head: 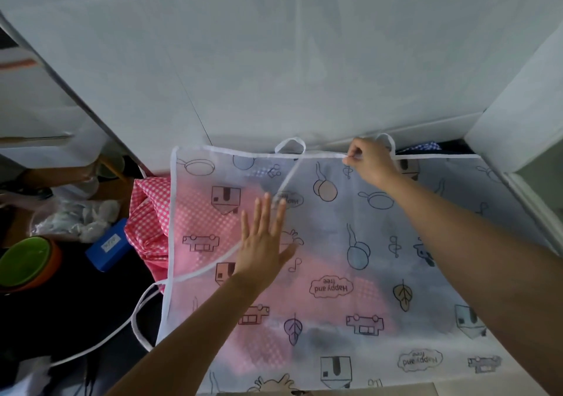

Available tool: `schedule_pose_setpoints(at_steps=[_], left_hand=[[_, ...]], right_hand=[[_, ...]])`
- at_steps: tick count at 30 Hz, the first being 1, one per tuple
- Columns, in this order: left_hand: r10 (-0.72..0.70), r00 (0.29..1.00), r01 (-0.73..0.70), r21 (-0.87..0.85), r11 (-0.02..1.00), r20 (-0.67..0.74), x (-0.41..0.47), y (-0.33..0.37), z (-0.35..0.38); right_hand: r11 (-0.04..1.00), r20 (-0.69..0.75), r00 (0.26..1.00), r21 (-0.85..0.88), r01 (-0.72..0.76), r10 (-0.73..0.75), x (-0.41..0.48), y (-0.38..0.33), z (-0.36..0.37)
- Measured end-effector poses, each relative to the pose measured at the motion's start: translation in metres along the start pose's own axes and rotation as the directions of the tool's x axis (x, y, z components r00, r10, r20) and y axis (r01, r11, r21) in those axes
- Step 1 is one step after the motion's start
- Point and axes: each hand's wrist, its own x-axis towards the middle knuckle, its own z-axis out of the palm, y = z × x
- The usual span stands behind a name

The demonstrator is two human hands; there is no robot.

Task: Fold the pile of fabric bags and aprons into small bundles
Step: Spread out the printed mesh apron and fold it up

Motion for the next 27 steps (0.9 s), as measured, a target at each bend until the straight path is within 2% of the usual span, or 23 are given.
schedule_pose_setpoints(at_steps=[4, 6, 9, 11, 13, 16, 18, 21, 23, 25, 27], left_hand=[[0.183, 0.983, -0.183, -0.024, 0.983, 0.023, -0.024, 0.031, 0.014], [0.224, 0.971, -0.219, -0.064, 0.974, 0.085, -0.037, 0.044, 0.028], [0.19, 0.962, -0.17, -0.11, 0.979, 0.196, -0.044, 0.053, 0.039], [0.124, 0.948, -0.081, -0.152, 0.985, 0.294, -0.044, 0.057, 0.048], [0.039, 0.943, -0.002, -0.112, 0.994, 0.33, -0.038, 0.062, 0.053], [-0.02, 0.937, 0.036, -0.038, 0.999, 0.348, -0.032, 0.066, 0.056], [-0.018, 0.936, 0.036, -0.046, 0.998, 0.35, -0.031, 0.066, 0.056], [-0.025, 0.937, 0.033, -0.016, 0.999, 0.349, -0.033, 0.065, 0.059], [-0.032, 0.945, 0.044, -0.032, 0.999, 0.326, -0.036, 0.064, 0.061], [-0.058, 0.958, 0.079, -0.061, 0.995, 0.282, -0.039, 0.062, 0.061], [-0.127, 0.959, 0.15, -0.072, 0.986, 0.253, -0.044, 0.053, 0.06]], right_hand=[[0.998, -0.077, 0.996, -0.021, -0.051, 0.049, 0.003, 0.009, 0.003], [0.999, -0.107, 0.994, 0.003, -0.036, 0.037, 0.005, 0.01, 0.005], [0.995, -0.169, 0.985, 0.084, 0.049, -0.034, 0.005, -0.001, 0.008], [0.986, -0.205, 0.971, 0.086, 0.142, -0.122, 0.005, -0.016, 0.011], [0.975, -0.238, 0.95, 0.045, 0.217, -0.2, 0.006, -0.034, 0.015], [0.951, -0.281, 0.909, -0.047, 0.307, -0.307, -0.019, -0.05, 0.034], [0.902, -0.172, 0.887, -0.135, 0.409, -0.428, -0.059, -0.047, 0.058], [0.741, 0.162, 0.811, -0.339, 0.58, -0.562, -0.132, -0.01, 0.089], [0.666, 0.278, 0.829, -0.497, 0.556, -0.484, -0.16, 0.036, 0.085], [0.685, 0.282, 0.917, -0.611, 0.398, -0.281, -0.169, 0.086, 0.055], [0.705, 0.233, 0.971, -0.68, 0.199, -0.05, -0.171, 0.124, 0.019]])
